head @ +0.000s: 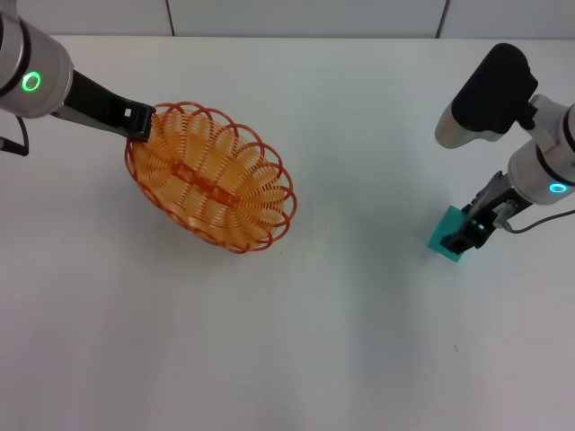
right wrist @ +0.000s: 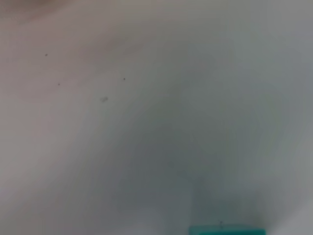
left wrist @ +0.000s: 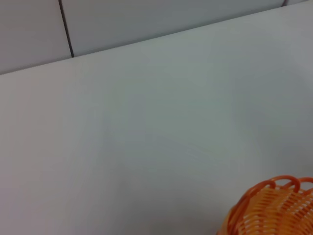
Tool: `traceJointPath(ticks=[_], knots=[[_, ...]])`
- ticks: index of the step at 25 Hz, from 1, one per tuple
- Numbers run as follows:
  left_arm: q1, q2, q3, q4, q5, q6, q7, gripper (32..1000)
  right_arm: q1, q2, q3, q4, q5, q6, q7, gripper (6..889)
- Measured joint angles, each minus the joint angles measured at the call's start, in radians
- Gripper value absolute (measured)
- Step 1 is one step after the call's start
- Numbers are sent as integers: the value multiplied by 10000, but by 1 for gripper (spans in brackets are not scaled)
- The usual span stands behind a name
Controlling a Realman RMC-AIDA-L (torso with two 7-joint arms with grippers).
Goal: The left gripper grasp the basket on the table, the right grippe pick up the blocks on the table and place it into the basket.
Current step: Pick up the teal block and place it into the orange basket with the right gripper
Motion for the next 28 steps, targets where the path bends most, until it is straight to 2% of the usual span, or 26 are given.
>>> traceJointPath(ticks=[6, 9, 19, 28], knots=[[5, 1, 0, 6, 0, 1, -6, 84, -31, -5, -1, -218, 34, 102, -9, 521], [10, 3, 1, 6, 0, 1, -7, 84, -90, -12, -1, -627, 24, 418, 3, 521], [96, 33, -25, 13, 23, -5, 15, 84, -634, -16, 65, -3189, -349, 1811, 280, 521], [105, 31, -45, 28, 14, -27, 21, 84, -676, -24, 911, -4447, -513, 2734, 218, 521]])
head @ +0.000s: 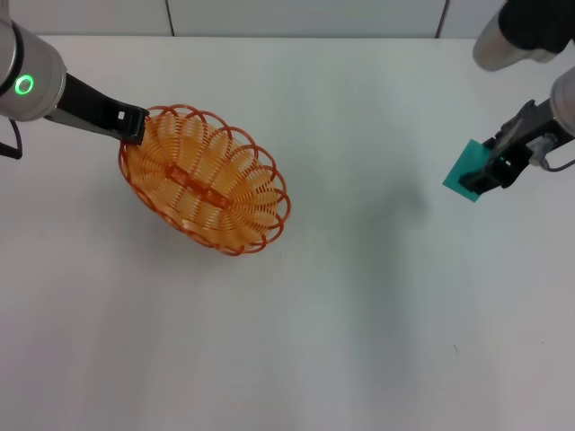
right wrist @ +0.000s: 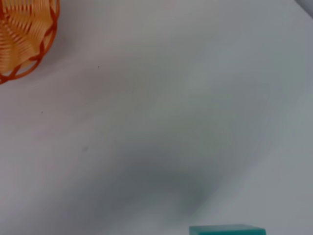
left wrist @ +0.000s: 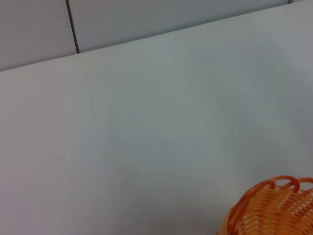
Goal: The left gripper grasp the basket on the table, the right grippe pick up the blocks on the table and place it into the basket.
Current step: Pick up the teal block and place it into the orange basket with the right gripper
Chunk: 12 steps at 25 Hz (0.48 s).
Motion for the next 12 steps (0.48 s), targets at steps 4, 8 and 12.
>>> traceJointPath(ticks=[4, 8, 12], knots=[[2, 0, 8, -28, -6, 6, 0, 84, 14, -2, 312, -530, 67, 354, -40, 521], [3, 0, 24, -52, -2, 22, 0, 84, 74, -7, 656, -1158, 94, 660, -112, 521], [-7, -5, 30, -55, -8, 28, 1, 84, 159, -7, 823, -1810, 487, 1050, -181, 521]])
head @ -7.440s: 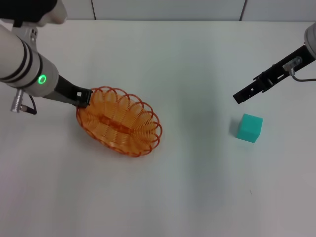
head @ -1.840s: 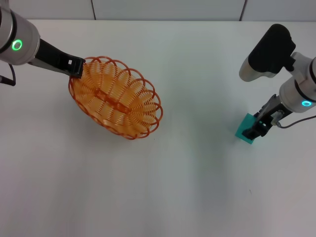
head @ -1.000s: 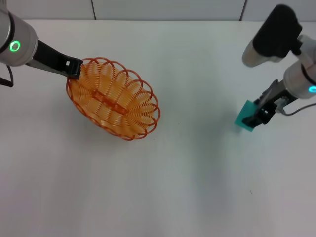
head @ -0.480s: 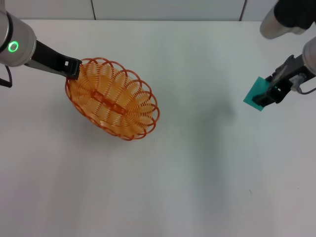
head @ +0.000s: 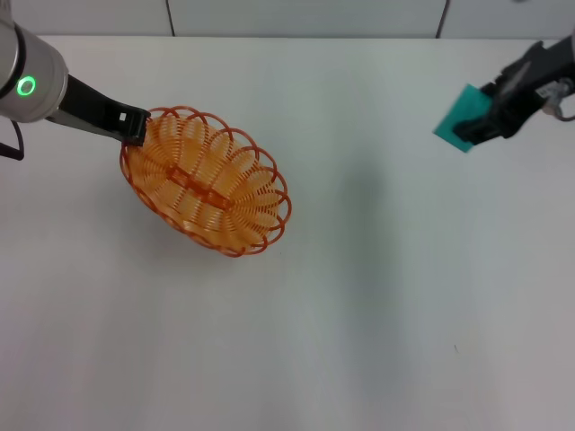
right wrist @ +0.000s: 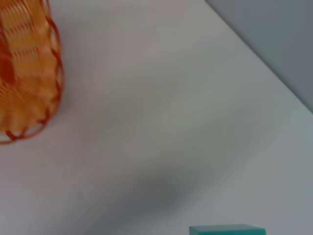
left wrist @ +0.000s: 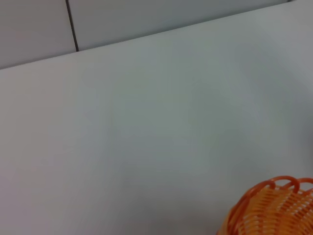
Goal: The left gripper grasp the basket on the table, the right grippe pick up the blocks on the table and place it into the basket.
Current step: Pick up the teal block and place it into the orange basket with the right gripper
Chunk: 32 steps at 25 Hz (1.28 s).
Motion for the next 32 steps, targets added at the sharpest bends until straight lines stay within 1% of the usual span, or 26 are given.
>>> traceJointPath(ticks=[2, 8, 11, 15, 19, 23, 27, 31, 32], knots=[[-12, -7, -1, -2, -5, 1, 0, 84, 136, 0, -1, -134, 458, 185, -5, 522], [-31, -10, -1, -2, -7, 1, 0, 84, 810, -9, 8, -343, 1628, 755, -84, 522], [-61, -18, 4, 8, -7, 0, -1, 84, 1099, -5, -59, -356, 1901, 880, -107, 522], [-98, -25, 26, 37, -6, -1, -17, 84, 1441, 47, -205, -222, 1979, 898, -214, 522], [-166, -26, 31, 46, -6, -16, -26, 84, 1694, 57, -811, 71, 2416, 718, -226, 522], [-203, -25, 96, 49, -6, -47, -44, 84, 2080, 76, -1427, 535, 2673, 496, -185, 522], [-232, -21, 161, 50, -6, -43, -76, 84, 2395, 89, -2091, 889, 2732, -88, -160, 522], [-274, -19, 161, 50, -6, -47, -90, 84, 2542, 112, -2833, 1059, 2761, -855, -136, 522], [-293, -21, 161, 51, -6, -51, -92, 84, 2569, 117, -2943, 1114, 2811, -979, -133, 522]])
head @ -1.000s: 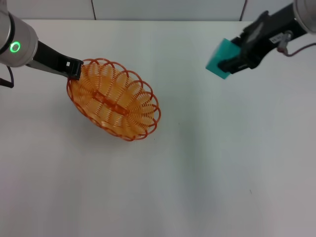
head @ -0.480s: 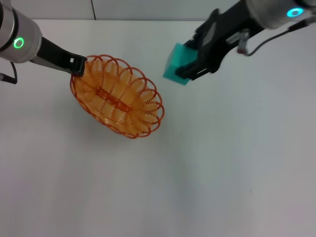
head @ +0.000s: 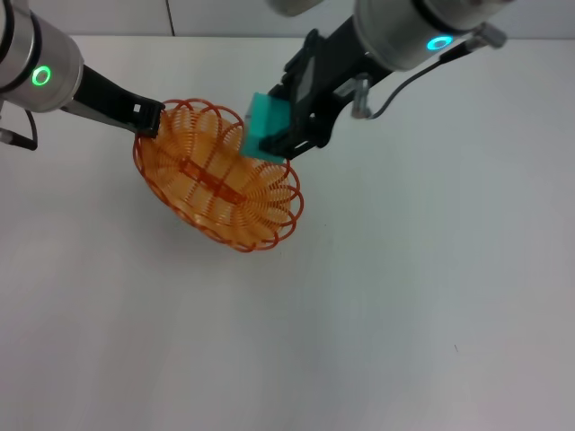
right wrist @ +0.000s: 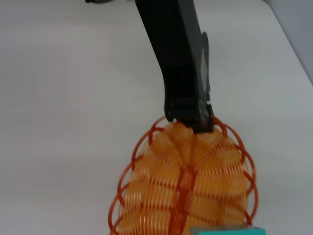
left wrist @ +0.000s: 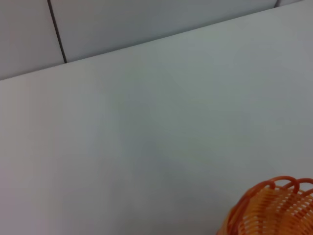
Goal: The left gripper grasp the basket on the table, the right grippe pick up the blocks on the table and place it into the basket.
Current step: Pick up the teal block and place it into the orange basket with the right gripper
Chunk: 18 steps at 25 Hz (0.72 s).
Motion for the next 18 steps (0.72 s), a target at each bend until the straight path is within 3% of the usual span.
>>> traceJointPath(ticks=[3, 7, 18], knots=[[-56, -7, -3, 13, 0, -23, -1, 84, 173, 6, -288, 396, 396, -337, 12, 522], [-119, -19, -8, 21, -6, -48, -1, 84, 464, 7, -332, 1111, 670, -540, -32, 522], [-174, 5, 24, 163, -391, -41, -2, 84, 564, 6, -530, 1984, 699, -1063, -99, 522]])
